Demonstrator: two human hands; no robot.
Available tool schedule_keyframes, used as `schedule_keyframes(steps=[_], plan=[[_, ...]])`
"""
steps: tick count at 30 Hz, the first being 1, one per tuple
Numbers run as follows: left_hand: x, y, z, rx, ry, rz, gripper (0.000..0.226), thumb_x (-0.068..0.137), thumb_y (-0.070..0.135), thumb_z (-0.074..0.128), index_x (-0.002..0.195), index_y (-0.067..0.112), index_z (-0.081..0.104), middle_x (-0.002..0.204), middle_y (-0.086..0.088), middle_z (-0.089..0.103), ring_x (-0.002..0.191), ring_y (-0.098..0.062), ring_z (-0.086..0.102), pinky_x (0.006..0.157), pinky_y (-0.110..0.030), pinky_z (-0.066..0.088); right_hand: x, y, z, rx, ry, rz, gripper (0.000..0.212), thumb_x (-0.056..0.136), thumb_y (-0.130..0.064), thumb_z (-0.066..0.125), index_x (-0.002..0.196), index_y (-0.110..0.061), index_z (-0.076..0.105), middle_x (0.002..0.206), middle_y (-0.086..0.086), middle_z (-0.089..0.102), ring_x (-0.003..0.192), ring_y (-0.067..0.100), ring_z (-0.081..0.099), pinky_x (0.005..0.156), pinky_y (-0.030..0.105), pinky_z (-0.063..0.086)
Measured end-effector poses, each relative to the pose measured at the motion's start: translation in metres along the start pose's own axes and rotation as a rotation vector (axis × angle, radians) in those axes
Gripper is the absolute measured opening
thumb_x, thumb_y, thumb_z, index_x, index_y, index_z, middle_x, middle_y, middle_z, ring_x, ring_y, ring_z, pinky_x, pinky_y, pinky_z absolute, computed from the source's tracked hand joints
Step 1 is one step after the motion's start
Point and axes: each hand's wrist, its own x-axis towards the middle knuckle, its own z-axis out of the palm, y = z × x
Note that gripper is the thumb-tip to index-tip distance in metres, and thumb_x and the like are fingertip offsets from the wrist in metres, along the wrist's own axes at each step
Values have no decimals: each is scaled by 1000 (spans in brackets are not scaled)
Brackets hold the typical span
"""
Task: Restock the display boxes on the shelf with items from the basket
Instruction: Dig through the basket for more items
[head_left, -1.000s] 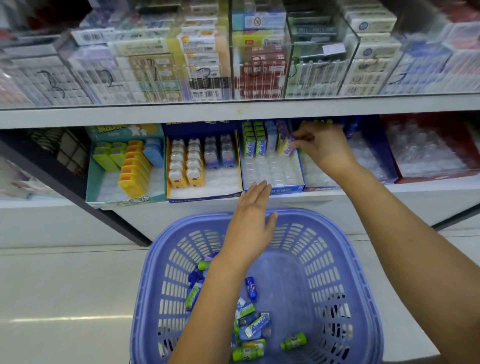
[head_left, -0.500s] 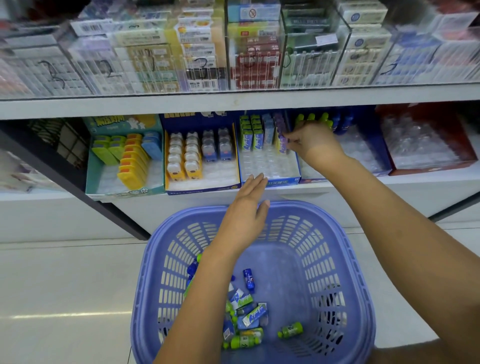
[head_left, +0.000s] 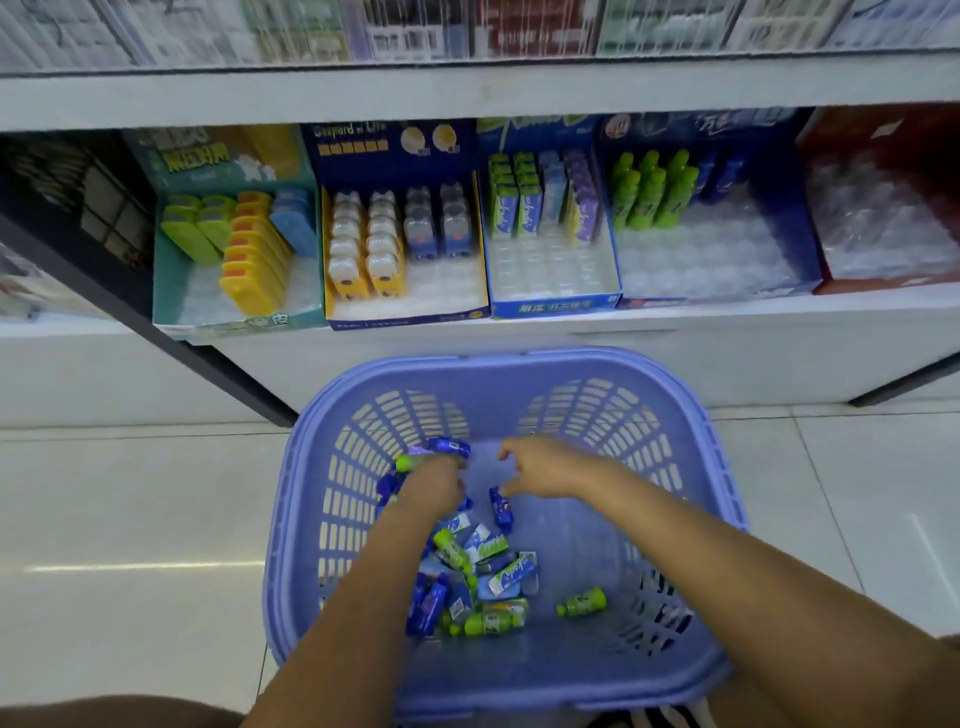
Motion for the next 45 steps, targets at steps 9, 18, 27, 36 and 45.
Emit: schedule_keyframes(steps=[9,18,27,36,45], plan=[[11,-23,50,194,55,-97,24,93,16,51,114,15,61,119,-12,57,121,-29,43,107,-37,29,40,29,84,231,-8,278,27,93,-32,52,102,-6,50,117,22,59,107,33,56,83,35,42],[13,-25,56,-102,17,-212,33,89,20,62,120,12,61,121,-13,62,115,-30,54,98,-38,45,55,24,112,250,90,289,24,85,-34,63,93,-13,54,104,12,60,87,25,56,75,33,44],[16,-8,12,-794,-1,-377,11,87,9,53,79,3,50,73,-21,46,65,-22,43,63,-33,36,60,19,64,369,-61,78,22,78,-17,69,65,-15,51,62,1,53,58,12,45,57,27,36],[-29,19,-69,-946,-75,-49,28,83,28,71,67,15,53,50,4,43,46,-8,40,51,-22,38,14,-1,-77,393,-82,-206,25,74,-9,77,95,-19,70,92,14,68,80,15,56,79,31,47],[-73,70,-117,-1215,20,258,30,89,23,62,60,23,53,56,6,41,53,-10,35,51,-18,40,-71,-21,-147,865,203,-352,22,81,-6,68,103,-10,65,89,8,67,80,14,62,80,23,52]])
